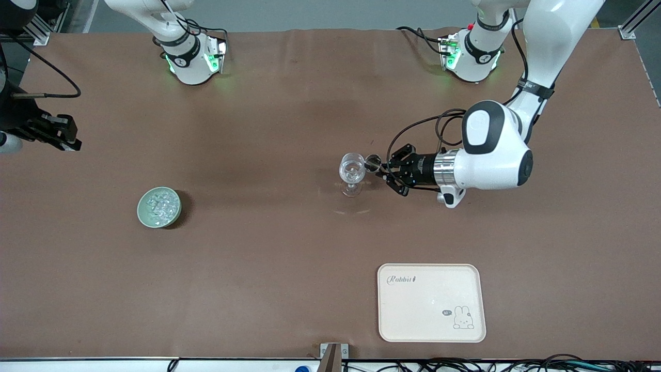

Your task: Pour wine and add ice with both arms

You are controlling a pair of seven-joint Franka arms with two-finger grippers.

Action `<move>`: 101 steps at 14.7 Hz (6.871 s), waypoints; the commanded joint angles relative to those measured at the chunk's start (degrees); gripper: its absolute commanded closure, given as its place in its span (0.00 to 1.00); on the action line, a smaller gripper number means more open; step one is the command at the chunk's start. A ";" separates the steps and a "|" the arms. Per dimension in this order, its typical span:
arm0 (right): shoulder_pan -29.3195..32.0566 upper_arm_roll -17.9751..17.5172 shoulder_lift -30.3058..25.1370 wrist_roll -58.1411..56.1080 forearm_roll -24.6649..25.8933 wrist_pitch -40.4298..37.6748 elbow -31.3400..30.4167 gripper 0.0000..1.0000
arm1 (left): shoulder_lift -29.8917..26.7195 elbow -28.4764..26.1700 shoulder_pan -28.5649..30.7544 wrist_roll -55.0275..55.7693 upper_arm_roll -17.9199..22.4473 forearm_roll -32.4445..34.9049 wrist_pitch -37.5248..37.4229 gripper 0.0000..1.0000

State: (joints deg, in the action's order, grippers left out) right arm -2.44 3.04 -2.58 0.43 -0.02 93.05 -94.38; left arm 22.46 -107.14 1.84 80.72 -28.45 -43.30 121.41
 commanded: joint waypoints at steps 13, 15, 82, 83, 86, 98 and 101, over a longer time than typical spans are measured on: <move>0.69 -0.32 -0.41 -0.87 -0.69 1.52 -1.50 0.97 | -2.42 -0.79 -4.13 9.98 0.23 8.41 0.76 0.99; 0.69 -0.32 -0.41 -0.87 -0.69 1.96 -1.77 0.97 | -2.42 -0.88 -4.65 10.33 0.23 8.41 0.76 0.99; -42.90 -0.76 33.33 66.88 -0.60 19.01 20.11 0.98 | 44.77 37.88 14.33 -32.46 4.80 -32.90 8.49 0.99; -43.60 -0.76 33.86 67.50 -0.51 19.27 20.20 0.98 | 44.86 37.88 14.33 -32.90 4.80 -32.90 8.49 0.98; -45.72 -0.76 35.62 68.73 -0.42 19.45 21.07 0.96 | 44.86 37.44 14.59 -35.45 4.80 -32.81 8.49 0.63; -47.65 -0.76 39.67 72.60 -0.25 23.85 23.63 0.93 | 34.07 28.93 17.05 -33.96 8.41 -16.50 7.88 0.00; -48.36 -0.67 39.58 72.60 0.10 23.41 23.54 0.93 | 29.68 25.67 18.81 -33.96 8.32 -4.02 6.57 0.00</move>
State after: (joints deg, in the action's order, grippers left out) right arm -49.85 1.83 36.56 71.57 -0.61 116.86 -71.90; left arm 57.64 -75.93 19.56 46.82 -20.52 -53.21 129.07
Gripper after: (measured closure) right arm 0.727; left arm 0.000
